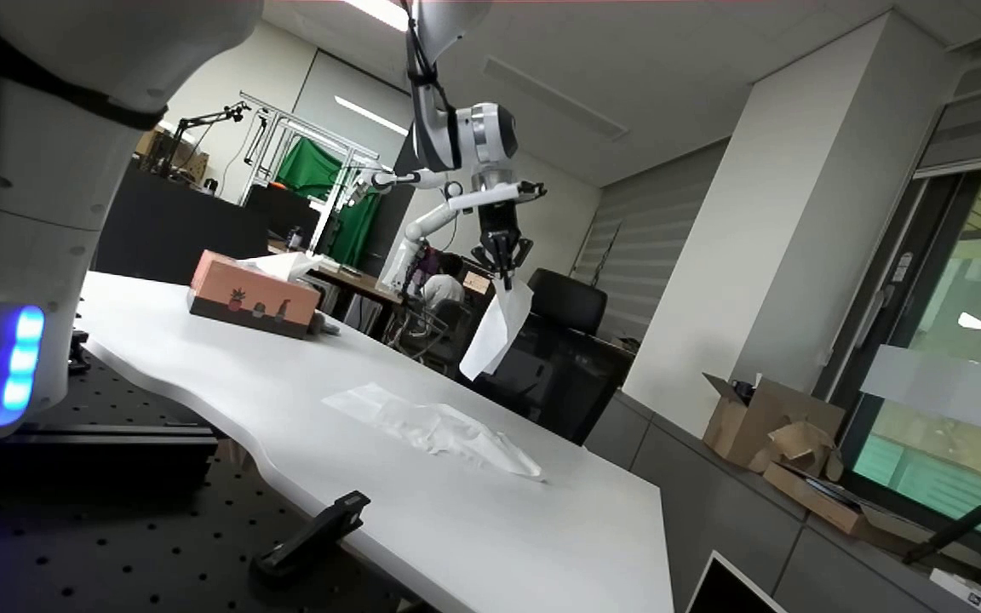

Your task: Pull out one tissue square from the pink box and place it on the table

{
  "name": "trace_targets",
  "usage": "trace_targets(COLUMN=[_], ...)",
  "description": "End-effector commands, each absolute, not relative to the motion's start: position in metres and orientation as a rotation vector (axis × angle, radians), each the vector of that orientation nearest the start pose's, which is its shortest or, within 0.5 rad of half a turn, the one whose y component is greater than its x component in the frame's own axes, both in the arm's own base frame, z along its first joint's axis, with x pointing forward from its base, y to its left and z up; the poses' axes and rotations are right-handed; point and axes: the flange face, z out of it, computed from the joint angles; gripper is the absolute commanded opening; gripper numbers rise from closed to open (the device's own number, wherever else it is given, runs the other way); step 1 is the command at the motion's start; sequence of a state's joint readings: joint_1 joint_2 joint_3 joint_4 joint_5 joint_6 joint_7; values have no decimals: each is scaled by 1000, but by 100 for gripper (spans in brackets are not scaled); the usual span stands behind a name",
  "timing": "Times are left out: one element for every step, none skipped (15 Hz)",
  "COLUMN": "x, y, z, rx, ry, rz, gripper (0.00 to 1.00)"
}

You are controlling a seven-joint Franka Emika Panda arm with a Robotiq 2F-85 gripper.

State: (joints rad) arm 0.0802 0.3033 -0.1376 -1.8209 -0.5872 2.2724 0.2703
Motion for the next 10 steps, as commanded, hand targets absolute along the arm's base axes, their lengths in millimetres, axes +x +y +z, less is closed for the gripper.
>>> trace_targets(x=[657, 657, 657, 657, 659, 661, 663, 665, 667, 669], y=[-42, -38, -32, -25, -16, -6, 8, 20, 34, 46], z=[382, 376, 366, 357, 343, 329, 312, 297, 278, 261], rx=[-3816, -3869, -3923, -3974, -4026, -4073, -4118, -4158, -4193, -4222], ry=[-23, -38, -56, -83, -123, -177, -262, -358, -472, -595], rz=[-195, -129, -68, 0, 60, 111, 157, 199, 225, 250], gripper=[0, 0, 0, 0, 0, 0, 0, 0, 0, 0])
